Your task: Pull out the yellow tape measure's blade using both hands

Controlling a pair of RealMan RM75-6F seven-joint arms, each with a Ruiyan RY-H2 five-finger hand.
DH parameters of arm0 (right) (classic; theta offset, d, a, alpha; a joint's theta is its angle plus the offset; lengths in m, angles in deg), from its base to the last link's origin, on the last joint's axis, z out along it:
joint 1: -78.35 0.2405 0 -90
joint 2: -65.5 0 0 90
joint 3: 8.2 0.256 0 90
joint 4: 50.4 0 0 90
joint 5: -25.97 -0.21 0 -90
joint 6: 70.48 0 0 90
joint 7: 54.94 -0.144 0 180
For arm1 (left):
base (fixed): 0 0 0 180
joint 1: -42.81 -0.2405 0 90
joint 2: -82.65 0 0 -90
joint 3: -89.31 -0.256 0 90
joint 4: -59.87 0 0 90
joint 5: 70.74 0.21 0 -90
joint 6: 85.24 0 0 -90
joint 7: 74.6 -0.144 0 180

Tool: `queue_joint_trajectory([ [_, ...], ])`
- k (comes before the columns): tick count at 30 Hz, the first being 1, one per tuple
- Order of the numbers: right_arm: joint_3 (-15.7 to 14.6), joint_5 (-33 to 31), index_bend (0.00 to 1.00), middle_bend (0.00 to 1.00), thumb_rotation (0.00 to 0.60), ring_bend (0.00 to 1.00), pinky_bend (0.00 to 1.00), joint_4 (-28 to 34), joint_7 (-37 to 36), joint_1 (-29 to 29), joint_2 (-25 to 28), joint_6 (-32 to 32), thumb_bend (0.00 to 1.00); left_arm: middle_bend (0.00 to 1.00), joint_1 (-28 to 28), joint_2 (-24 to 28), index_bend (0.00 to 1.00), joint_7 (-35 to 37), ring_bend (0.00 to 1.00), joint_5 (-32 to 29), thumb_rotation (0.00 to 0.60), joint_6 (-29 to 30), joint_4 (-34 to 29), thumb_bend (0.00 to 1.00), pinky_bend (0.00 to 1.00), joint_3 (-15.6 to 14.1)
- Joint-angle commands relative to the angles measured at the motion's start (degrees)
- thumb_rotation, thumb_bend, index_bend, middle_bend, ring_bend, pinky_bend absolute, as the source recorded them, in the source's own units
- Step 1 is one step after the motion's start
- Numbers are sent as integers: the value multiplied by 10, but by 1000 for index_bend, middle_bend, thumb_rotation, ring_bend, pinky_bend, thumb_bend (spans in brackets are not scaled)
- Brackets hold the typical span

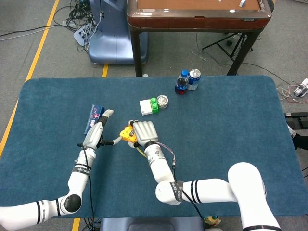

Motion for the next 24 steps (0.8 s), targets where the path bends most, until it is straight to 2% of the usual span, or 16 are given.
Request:
queue_joint_trajectory([
  [1, -1, 2, 566, 586, 600, 485, 308, 0, -2, -2, 1, 1, 804, 0, 0, 0, 0, -1, 0, -1, 600, 1, 2, 219, 0, 0],
  [24, -5, 9, 574, 595, 600, 493, 308, 18, -6, -14, 14, 0, 807, 0, -3, 11, 5, -12, 0, -15, 600, 11, 13, 219, 0, 7],
])
